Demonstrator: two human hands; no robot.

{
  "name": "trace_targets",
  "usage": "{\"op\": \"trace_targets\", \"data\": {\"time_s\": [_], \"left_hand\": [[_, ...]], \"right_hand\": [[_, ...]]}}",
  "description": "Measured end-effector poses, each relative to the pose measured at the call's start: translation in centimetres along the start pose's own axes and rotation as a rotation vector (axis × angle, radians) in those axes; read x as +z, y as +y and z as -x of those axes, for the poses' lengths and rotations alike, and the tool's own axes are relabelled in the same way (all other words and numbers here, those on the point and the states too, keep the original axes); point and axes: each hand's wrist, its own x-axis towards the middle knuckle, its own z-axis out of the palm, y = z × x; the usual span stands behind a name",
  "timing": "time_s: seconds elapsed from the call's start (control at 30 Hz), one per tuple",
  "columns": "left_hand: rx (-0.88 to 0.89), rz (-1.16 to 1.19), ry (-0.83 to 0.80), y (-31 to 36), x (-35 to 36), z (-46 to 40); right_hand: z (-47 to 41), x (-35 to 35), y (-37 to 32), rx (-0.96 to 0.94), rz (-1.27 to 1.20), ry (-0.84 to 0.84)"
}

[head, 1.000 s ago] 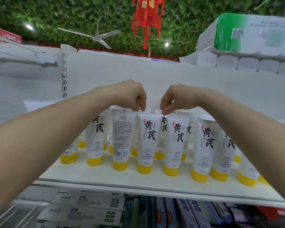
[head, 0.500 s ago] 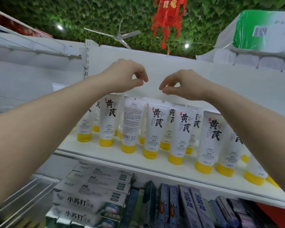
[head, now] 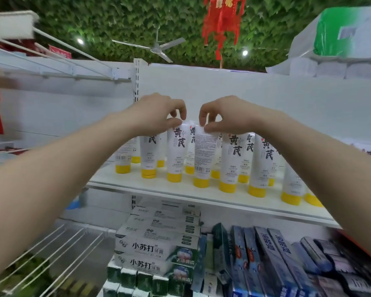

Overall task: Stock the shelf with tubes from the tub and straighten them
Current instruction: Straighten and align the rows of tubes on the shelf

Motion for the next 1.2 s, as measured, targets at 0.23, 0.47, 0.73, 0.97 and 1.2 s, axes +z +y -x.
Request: {"op": "trace_targets", "data": {"time_s": [0.23, 0.47, 0.73, 0.97, 1.2], "left_hand": [[0.085, 0.013, -0.030, -0.8, 1.7, 0.7], [0.124, 0.148, -0.016, -2.4, 1.8, 0.6], [0.135, 0.180, -0.022, -2.3, 1.3, 0.8], [0.094, 0.188, -0.051, -2.5, 1.1, 0.6], [0.063, 0.212, -0.073, -2.9, 1.5, 0.3]], "right_hand": [[-0.3, 0.0, -2.8, 0.172, -0.019, -0.018], [-0.1, -0.8, -4.8, 0.339, -0.158, -0.033], [-0.2, -0.9, -3.5, 0.275, -0.041, -0.114], [-1.4, -1.0, -3.3, 0.229, 0.061, -0.112], [-1.9, -1.2, -3.2, 0.205, 0.120, -0.106]]}}
